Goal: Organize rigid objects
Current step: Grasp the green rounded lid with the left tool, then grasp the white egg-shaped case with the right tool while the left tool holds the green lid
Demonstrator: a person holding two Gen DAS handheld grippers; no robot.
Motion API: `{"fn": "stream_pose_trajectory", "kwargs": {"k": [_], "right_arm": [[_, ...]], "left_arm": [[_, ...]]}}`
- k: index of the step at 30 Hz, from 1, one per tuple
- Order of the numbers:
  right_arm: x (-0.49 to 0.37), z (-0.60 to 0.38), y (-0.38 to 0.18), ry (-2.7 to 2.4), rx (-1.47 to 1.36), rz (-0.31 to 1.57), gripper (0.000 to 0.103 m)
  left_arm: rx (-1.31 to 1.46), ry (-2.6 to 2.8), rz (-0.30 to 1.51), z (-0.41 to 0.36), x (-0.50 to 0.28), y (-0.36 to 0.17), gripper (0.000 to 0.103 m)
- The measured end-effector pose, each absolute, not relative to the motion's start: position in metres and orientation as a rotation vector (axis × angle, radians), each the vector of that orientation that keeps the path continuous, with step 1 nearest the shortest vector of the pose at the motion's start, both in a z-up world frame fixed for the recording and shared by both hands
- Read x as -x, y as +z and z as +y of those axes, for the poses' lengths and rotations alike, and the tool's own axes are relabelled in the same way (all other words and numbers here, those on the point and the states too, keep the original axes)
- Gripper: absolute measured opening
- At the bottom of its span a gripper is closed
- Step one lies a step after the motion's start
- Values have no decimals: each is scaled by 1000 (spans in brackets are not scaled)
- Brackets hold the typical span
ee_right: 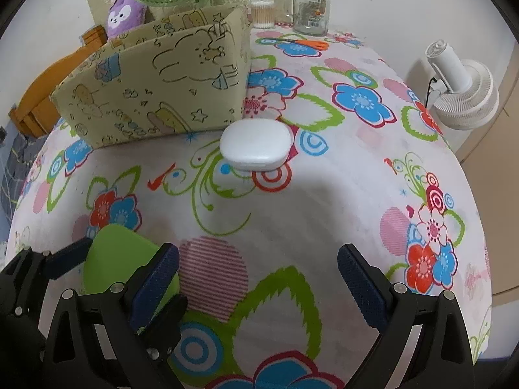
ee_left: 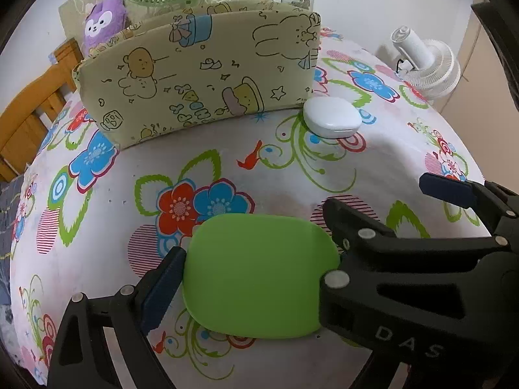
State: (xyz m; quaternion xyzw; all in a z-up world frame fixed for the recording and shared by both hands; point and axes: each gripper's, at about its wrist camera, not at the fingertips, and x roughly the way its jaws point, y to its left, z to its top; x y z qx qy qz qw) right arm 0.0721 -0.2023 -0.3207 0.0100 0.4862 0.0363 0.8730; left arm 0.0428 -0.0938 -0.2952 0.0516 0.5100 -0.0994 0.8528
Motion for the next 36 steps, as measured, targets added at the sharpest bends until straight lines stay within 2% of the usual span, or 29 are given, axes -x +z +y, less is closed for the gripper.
{"fn": "stream_pose_trajectory", "kwargs": {"k": [17, 28, 32, 36], "right_arm": [[-116, -202, -319, 90, -5, 998, 99], [-145, -203, -321, 86, -21, 1012, 96], [-152, -201, -322, 86, -15, 1015, 90], [-158, -198, -321, 65, 11, 1008, 77]], "left_arm": [[-41, -155, 1096, -94, -87, -293, 95], [-39, -128, 1092, -94, -113, -295, 95], [-37, -116, 1092, -94, -119, -296, 95], [-31, -108, 1090, -91, -124, -295, 95]]}}
